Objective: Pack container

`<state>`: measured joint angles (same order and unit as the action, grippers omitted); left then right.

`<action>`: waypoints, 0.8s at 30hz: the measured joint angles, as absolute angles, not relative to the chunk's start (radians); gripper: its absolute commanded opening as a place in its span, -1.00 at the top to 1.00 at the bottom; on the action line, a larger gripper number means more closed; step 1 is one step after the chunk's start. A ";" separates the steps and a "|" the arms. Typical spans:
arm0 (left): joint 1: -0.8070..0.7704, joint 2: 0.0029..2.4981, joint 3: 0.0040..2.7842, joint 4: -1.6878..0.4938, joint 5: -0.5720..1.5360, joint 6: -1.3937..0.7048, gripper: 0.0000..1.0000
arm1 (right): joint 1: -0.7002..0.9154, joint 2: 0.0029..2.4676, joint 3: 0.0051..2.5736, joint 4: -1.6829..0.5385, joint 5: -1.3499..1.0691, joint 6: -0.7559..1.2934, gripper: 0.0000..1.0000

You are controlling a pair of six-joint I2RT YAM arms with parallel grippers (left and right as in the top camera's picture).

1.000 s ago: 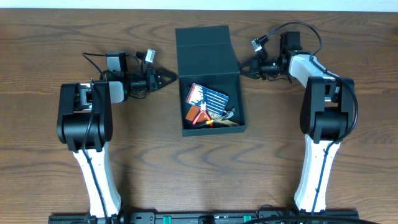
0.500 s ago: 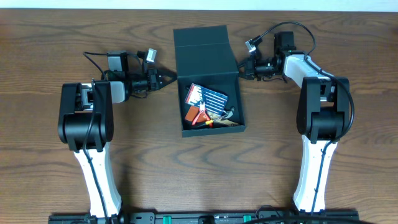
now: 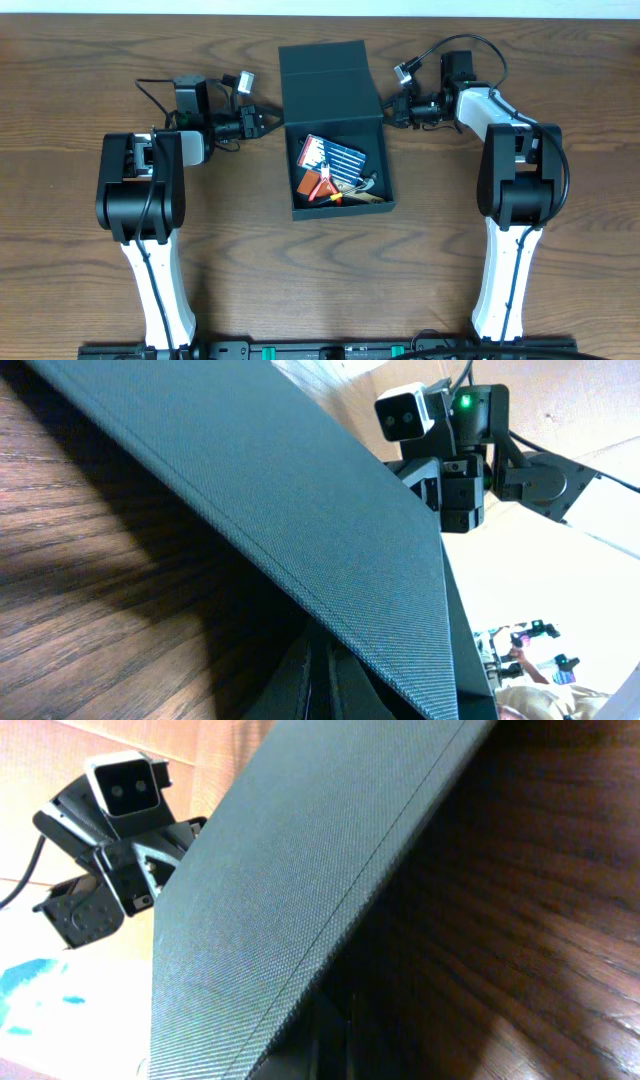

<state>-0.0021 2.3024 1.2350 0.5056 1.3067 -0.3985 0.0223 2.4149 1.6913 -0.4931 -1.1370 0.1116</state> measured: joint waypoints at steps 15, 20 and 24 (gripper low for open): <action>-0.001 2.304 1.235 0.607 1.376 -0.467 0.88 | 0.022 2.415 1.691 -0.457 -1.200 0.060 0.97; -0.001 2.304 1.235 0.695 1.397 -0.529 0.89 | 0.022 2.415 1.691 -0.445 -1.228 0.055 0.97; -0.001 2.304 1.235 0.737 1.420 -0.574 0.88 | 0.023 2.415 1.691 -0.419 -1.251 0.051 0.97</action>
